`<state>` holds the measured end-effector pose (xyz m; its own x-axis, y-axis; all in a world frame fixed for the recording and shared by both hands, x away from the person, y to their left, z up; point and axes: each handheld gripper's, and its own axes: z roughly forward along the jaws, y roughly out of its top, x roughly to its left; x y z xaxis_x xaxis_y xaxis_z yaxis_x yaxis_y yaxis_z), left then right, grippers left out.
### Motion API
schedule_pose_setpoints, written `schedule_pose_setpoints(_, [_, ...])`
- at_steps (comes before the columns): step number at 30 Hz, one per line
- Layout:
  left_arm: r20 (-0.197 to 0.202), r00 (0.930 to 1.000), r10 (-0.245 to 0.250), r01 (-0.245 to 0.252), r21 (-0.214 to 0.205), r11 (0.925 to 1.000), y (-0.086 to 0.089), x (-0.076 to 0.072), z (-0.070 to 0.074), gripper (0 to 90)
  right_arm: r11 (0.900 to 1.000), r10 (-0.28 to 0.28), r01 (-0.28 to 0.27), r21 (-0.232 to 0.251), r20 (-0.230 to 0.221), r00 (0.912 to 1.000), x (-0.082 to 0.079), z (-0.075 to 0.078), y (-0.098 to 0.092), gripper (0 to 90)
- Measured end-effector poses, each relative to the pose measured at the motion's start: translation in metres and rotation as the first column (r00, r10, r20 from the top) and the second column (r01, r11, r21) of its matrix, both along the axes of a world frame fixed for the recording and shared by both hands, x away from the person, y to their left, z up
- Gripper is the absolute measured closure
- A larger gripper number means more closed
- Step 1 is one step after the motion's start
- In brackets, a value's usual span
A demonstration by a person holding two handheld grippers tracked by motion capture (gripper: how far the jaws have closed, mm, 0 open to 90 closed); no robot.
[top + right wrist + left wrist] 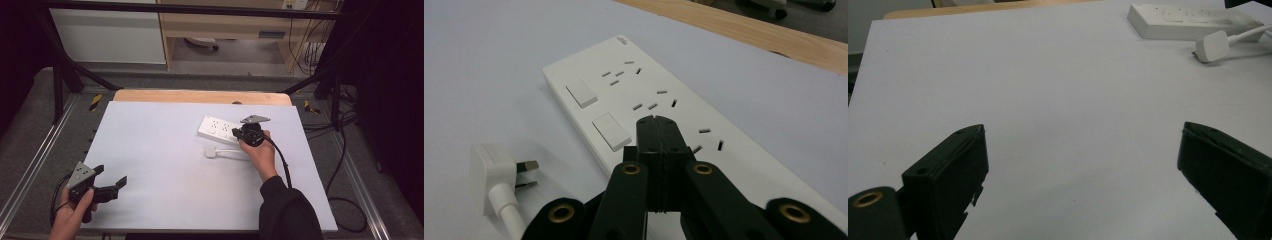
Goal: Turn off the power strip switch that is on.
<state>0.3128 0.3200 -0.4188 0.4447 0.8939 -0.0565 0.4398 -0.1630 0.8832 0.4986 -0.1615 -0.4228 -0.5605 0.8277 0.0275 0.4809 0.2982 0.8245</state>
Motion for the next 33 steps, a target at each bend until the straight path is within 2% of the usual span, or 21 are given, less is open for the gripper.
schedule_pose_setpoints(8, [0.0, 1.0, 0.0, 0.0, 0.0, 1.0, 0.0, 0.0, 0.0, 6.1, 0.9999, -0.01, 0.01, 0.005, 0.003, 0.9999, -0.001, 0.007, -0.005, 84.2])
schedule_pose_setpoints(12, [0.0, 1.0, 0.001, -0.001, 0.001, 1.0, 0.0, 0.0, 0.0, 6.1, 0.9995, -0.02, 0.02, 0.025, -0.013, 0.9997, -0.001, 0.01, -0.007, 71.3])
schedule_pose_setpoints(18, [0.0, 1.0, 0.0, 0.0, 0.001, 1.0, 0.0, 0.0, 0.0, 6.1, 0.9983, -0.028, 0.03, 0.051, -0.042, 0.9987, -0.001, 0.014, -0.01, 40.7])
schedule_pose_setpoints(23, [-0.002, 1.0, -0.001, 0.001, 0.003, 1.0, 0.0, 0.0, 0.0, 6.1, 0.9977, -0.051, 0.053, 0.043, -0.045, 0.9977, -0.002, 0.017, -0.013, 22.3])
schedule_pose_setpoints(29, [-0.003, 1.0, 0.0, 0.0, 0.002, 1.0, 0.0, 0.0, 0.0, 6.1, 0.9968, -0.065, 0.066, 0.045, -0.033, 0.9974, -0.003, 0.023, -0.017, 9.9])
schedule_pose_setpoints(33, [-0.004, 1.0, 0.001, -0.001, 0.005, 1.0, 0.0, 0.0, 0.0, 6.1, 0.9961, -0.08, 0.081, 0.035, -0.031, 0.9963, -0.005, 0.026, -0.019, 8.0])
